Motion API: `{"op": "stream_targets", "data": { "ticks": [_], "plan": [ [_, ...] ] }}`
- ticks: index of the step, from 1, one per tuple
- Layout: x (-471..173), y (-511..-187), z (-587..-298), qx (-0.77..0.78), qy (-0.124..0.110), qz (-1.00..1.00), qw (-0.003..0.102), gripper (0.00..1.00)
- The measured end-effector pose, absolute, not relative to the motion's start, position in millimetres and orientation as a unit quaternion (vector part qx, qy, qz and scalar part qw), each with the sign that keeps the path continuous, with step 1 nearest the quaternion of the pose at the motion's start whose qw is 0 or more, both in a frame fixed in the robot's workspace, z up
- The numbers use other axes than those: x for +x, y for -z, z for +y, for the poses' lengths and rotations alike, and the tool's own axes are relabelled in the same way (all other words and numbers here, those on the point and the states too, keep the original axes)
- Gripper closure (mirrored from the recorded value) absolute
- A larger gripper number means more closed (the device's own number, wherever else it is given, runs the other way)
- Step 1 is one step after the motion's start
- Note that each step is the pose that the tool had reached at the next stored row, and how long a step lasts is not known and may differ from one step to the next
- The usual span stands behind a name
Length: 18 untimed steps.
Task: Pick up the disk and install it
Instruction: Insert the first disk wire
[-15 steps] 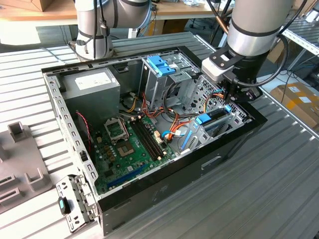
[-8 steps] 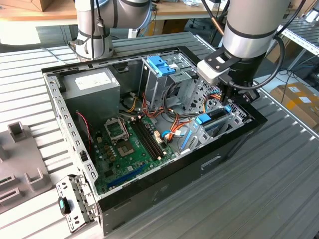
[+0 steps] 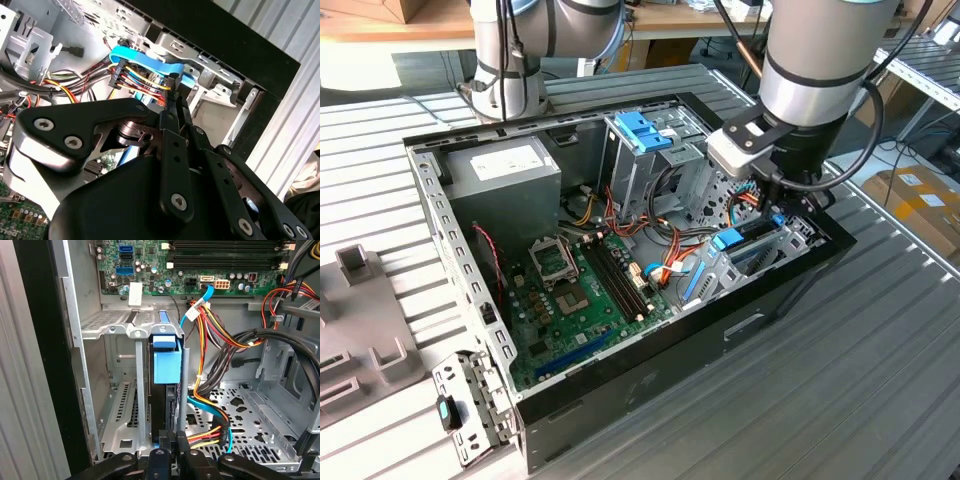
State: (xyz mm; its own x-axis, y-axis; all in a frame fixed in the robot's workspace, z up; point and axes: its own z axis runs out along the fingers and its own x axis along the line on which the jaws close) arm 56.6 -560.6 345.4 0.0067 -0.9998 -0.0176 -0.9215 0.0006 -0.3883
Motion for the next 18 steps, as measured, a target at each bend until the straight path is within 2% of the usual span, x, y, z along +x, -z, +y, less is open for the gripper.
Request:
{"op": "stream_targets", "data": {
  "ticks": [18],
  "plan": [
    [51,-333,-559,-0.694,0.134,0.692,0.147,0.83]
  ]
}}
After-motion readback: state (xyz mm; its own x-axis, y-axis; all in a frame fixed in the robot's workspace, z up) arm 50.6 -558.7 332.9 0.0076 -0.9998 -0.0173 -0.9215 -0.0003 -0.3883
